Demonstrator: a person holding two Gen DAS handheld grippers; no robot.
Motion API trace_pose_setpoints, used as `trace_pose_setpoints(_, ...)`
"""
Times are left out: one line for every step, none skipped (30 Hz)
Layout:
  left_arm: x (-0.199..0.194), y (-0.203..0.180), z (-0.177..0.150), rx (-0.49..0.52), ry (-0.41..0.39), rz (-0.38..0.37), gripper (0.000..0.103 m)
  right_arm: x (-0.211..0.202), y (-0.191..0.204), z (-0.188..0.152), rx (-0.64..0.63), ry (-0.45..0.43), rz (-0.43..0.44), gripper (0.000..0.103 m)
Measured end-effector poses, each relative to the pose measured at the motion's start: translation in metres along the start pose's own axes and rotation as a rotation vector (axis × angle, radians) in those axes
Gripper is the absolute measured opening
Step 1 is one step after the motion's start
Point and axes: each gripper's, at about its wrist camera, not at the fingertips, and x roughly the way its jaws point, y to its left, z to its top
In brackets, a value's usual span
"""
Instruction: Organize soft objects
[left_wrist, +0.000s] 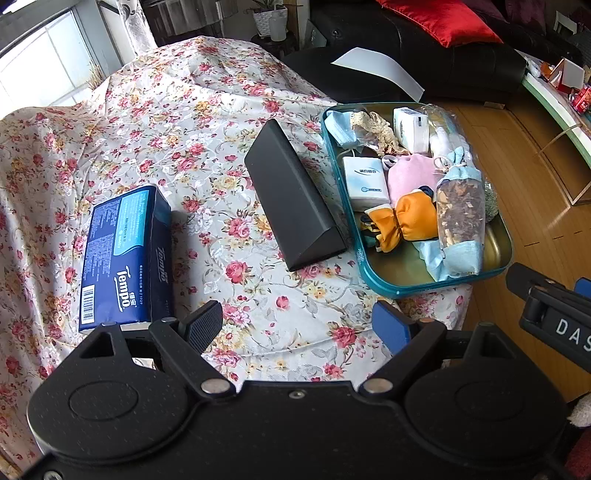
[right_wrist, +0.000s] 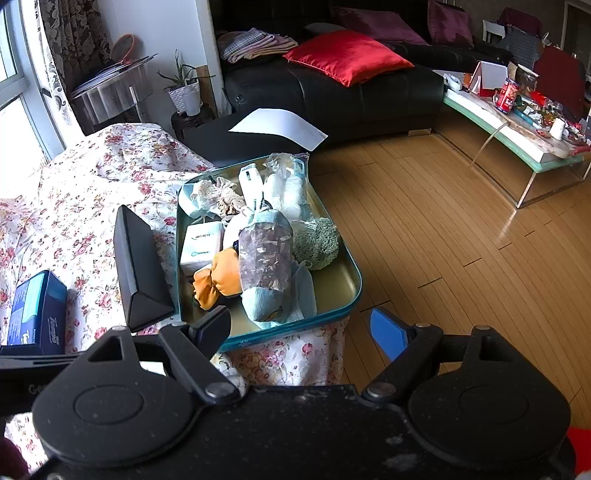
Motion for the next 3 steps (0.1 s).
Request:
trace_pose_setpoints(0.0000,0.0001,-0.0003,0.000,0.000,0.001,0.085,-0.0002,-0.0001,-0.0008,-0.001,0.000,0.000,0.083)
trace_pose_setpoints(-0.0007,0.0006,-0.0012,-0.001,0.000,0.001,0.085,-0.0002,0.0004,-0.0006,-0.001,0.000,0.000,0.083)
trace_pose_setpoints(-0.0006,0.0007,-0.0013,-0.002,0.000,0.001,0.085,-0.0001,0.0003,-0.0008,-0.002,-0.001,0.000,0.083)
